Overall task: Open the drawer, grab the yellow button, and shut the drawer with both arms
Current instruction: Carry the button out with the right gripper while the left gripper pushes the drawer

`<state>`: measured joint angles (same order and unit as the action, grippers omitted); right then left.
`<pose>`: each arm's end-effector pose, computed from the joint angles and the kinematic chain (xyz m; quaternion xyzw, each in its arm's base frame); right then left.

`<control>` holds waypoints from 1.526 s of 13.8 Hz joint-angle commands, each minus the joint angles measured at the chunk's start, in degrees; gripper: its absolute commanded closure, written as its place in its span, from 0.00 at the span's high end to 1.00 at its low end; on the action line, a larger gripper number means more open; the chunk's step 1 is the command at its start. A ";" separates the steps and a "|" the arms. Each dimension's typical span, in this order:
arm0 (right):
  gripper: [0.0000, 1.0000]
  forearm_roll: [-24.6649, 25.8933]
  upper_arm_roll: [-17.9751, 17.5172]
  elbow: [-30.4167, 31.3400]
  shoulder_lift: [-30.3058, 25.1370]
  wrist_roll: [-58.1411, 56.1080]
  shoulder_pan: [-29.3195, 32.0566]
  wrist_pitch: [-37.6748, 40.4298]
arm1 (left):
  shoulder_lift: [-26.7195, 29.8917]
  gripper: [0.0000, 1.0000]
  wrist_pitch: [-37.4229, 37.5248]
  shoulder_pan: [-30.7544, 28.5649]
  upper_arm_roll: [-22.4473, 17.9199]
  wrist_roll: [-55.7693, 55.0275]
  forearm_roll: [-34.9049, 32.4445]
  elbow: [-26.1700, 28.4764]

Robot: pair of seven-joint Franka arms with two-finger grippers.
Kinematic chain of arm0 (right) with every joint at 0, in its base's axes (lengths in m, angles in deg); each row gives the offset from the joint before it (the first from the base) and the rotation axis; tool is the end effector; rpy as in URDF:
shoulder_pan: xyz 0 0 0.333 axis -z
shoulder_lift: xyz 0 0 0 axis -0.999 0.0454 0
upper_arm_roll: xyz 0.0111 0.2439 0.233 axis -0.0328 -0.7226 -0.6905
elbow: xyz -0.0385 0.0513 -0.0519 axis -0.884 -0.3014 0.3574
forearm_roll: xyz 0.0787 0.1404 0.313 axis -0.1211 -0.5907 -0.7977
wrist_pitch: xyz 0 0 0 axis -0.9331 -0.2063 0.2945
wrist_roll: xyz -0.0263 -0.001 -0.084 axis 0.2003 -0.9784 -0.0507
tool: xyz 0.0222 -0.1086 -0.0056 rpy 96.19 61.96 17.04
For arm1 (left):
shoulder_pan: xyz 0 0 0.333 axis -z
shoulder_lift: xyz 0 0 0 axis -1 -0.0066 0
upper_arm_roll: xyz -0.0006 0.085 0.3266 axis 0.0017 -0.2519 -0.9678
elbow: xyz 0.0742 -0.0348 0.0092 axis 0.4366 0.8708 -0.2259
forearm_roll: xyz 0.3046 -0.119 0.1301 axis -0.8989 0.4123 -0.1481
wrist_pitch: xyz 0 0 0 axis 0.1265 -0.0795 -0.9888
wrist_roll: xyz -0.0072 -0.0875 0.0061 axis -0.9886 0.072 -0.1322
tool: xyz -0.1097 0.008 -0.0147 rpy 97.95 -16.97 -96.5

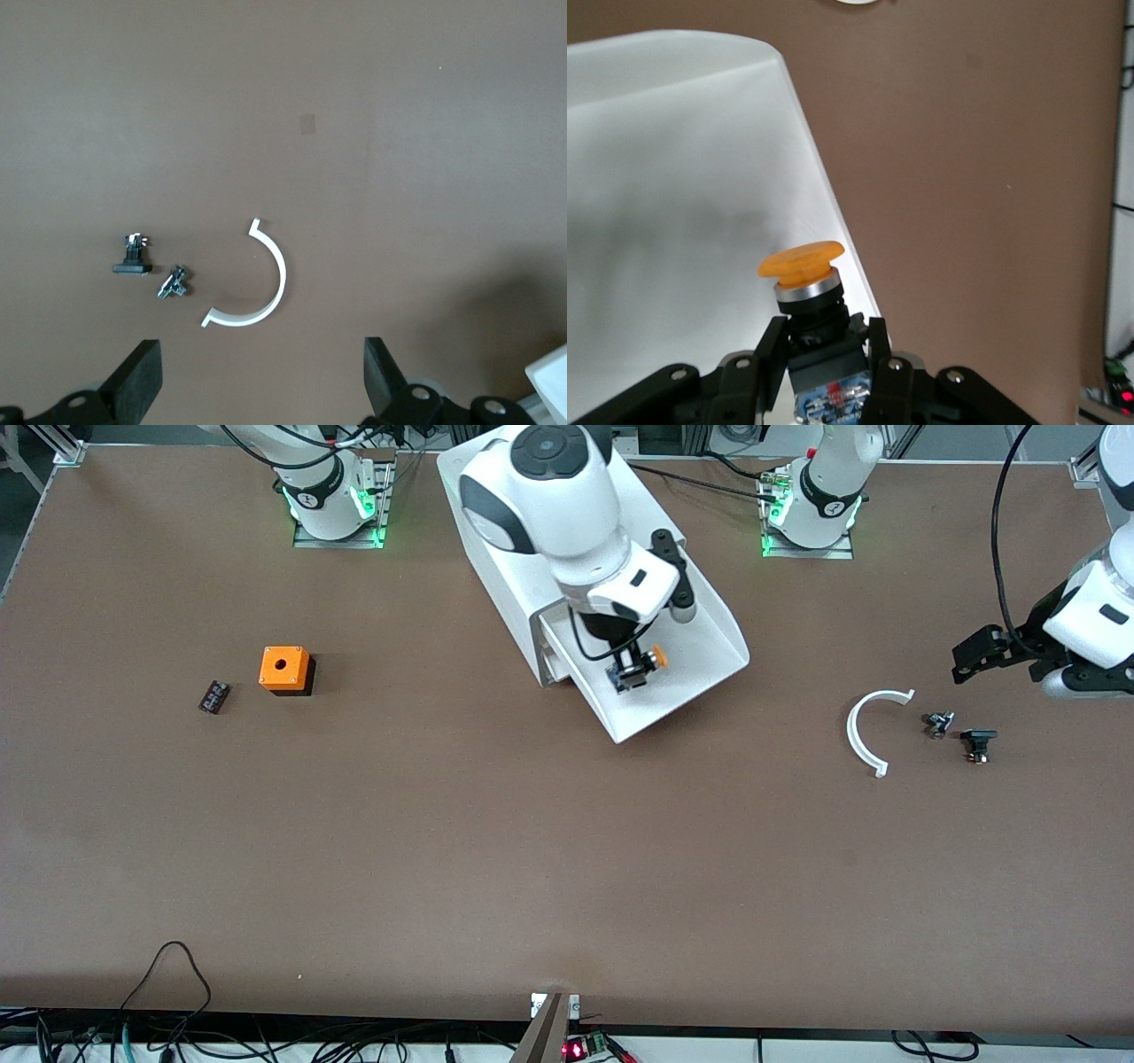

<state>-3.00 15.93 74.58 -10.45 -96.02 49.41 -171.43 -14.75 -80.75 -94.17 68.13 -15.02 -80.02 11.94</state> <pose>0.5010 0.5343 0.5134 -0.6329 -0.7552 -0.1675 0.0318 0.5248 0.0049 0.5834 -0.9997 -0.0148 -0.0100 0.0178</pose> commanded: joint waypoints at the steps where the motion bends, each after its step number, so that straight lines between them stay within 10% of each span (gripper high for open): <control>1: 0.17 -0.08 -0.03 5.03 -4.14 1.40 3.70 0.03 | -1.32 1.00 -4.60 1.55 -0.16 -1.33 0.43 3.14; 21: 0.19 -1.92 1.20 29.13 -12.24 5.45 40.43 0.82 | -11.79 1.00 -37.40 14.92 10.63 -51.31 3.25 20.38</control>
<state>-4.08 18.08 100.96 -21.29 -91.48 86.22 -169.86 -27.19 -117.71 -79.71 76.73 -61.05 -77.69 31.65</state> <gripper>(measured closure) 0.590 0.000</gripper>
